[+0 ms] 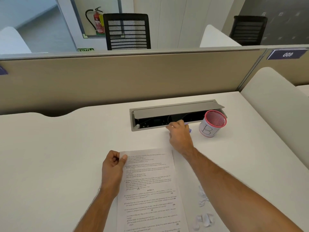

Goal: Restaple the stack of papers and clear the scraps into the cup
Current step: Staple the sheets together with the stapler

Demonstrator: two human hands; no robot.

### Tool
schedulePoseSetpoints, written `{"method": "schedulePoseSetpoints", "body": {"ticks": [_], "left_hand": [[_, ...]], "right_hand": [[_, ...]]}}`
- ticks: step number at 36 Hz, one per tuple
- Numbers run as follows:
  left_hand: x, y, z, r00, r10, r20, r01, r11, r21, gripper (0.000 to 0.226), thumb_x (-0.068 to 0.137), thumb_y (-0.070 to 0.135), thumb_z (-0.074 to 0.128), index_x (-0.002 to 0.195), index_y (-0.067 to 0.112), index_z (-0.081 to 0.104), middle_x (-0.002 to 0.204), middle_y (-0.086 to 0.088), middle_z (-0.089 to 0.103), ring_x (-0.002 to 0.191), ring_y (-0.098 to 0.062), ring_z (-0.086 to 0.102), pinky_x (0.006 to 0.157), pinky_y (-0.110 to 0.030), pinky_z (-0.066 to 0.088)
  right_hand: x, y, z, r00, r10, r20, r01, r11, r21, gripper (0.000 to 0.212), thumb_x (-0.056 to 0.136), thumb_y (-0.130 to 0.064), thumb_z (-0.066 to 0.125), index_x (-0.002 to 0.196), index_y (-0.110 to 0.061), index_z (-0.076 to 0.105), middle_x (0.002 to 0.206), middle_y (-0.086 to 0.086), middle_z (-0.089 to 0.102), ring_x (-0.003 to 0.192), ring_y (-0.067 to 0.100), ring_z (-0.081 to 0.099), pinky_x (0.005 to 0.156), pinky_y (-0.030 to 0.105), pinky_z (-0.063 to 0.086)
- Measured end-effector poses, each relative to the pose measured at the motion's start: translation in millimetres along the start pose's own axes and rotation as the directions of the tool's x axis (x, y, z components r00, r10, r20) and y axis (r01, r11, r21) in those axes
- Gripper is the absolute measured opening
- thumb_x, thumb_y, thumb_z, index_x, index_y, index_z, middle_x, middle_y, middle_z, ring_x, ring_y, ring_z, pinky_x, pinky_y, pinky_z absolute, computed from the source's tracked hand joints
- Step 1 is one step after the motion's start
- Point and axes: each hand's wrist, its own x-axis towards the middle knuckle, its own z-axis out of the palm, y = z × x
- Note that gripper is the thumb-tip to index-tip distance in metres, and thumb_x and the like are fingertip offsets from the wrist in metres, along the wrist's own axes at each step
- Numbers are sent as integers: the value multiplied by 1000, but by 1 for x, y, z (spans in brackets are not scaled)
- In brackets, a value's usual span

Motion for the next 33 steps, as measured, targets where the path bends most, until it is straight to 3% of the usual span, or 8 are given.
{"method": "schedulePoseSetpoints", "body": {"ticks": [7,13,18,27,33], "left_hand": [[-9,5,3,999,30,37,-31,999,38,25,100,13,62,92,-2,43,84,-12,66,79,-25,68,77,-43,60],[-21,12,1,996,71,63,-78,989,123,23,101,20,60,95,2,48,97,-25,66,88,-40,71,77,-52,61],[-37,18,-1,989,112,97,-130,969,210,21,103,26,56,90,11,50,89,-17,67,75,-23,68,68,-38,58],[-72,33,-9,976,174,130,-206,934,292,16,102,25,54,88,19,53,80,-6,66,70,-22,66,64,-33,56],[-93,52,-15,973,225,44,-228,936,268,18,90,15,70,77,12,58,74,-11,65,64,-15,56,61,-31,50]], "right_hand": [[-24,-36,2,987,-82,-140,99,987,123,35,90,-9,65,124,-15,70,131,1,65,122,25,49,102,44,44],[-47,-66,-7,959,-146,-241,199,956,214,29,85,-9,72,113,-14,75,121,1,70,111,24,53,91,42,51],[-75,-91,-26,943,-182,-278,258,927,270,24,91,-13,65,114,-15,74,124,-1,68,113,21,52,92,37,51],[-132,-125,-55,960,-217,-177,271,882,385,29,101,-21,51,124,-15,67,127,-6,61,119,12,43,99,23,45],[-167,-151,-69,995,-82,-47,95,842,531,30,98,-32,50,122,-20,62,120,-8,56,116,8,46,93,23,47]]}}
